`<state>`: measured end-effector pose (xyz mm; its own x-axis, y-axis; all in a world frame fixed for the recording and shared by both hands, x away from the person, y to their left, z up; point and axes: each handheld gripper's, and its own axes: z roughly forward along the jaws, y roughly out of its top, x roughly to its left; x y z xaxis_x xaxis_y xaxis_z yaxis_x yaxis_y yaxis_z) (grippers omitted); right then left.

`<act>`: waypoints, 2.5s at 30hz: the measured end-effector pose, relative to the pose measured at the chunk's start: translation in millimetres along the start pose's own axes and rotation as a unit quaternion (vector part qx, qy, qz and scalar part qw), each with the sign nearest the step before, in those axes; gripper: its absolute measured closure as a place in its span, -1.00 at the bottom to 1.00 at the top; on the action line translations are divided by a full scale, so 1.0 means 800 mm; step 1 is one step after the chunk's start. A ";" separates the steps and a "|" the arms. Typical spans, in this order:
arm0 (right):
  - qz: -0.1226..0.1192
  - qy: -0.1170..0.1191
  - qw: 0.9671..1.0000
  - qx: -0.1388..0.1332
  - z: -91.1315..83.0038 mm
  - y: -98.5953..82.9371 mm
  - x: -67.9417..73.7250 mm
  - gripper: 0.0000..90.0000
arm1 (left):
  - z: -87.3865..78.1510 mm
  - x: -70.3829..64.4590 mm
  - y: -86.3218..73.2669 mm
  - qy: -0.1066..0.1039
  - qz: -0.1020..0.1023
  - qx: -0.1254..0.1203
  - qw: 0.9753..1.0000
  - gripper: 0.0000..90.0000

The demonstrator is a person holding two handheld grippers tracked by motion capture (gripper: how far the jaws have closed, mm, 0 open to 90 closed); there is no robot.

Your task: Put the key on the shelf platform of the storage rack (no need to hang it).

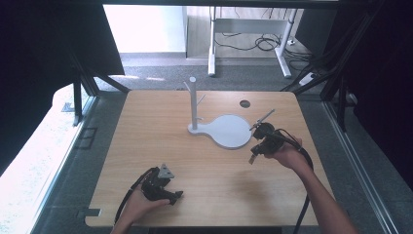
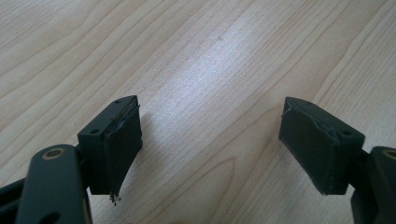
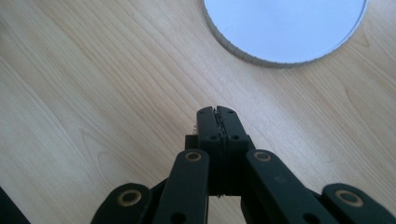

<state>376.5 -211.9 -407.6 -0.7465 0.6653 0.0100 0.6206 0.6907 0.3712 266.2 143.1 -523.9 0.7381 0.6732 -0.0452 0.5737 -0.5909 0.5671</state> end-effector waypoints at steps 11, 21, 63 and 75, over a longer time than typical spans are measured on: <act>0.004 0.003 1.000 -0.010 0.001 0.024 -0.008 1.00 | 0.001 0.000 0.000 0.000 -0.002 0.001 1.000 -0.52; 0.004 0.002 1.000 -0.007 0.005 0.044 -0.012 1.00 | 0.000 0.001 0.000 0.001 -0.003 0.000 1.000 -0.52; 0.045 0.002 0.999 0.013 0.063 0.142 -0.057 1.00 | -0.002 0.005 -0.001 0.001 -0.006 -0.004 1.000 -0.52; 0.059 -0.008 0.998 0.009 0.072 0.156 -0.069 1.00 | -0.004 0.006 -0.002 0.005 -0.009 -0.009 1.000 -0.52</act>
<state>508.6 -146.1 -415.4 -0.6645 0.7464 0.0367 0.7075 0.6126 0.3523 267.6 148.6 -522.0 0.7243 0.6878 -0.0478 0.5800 -0.5703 0.5817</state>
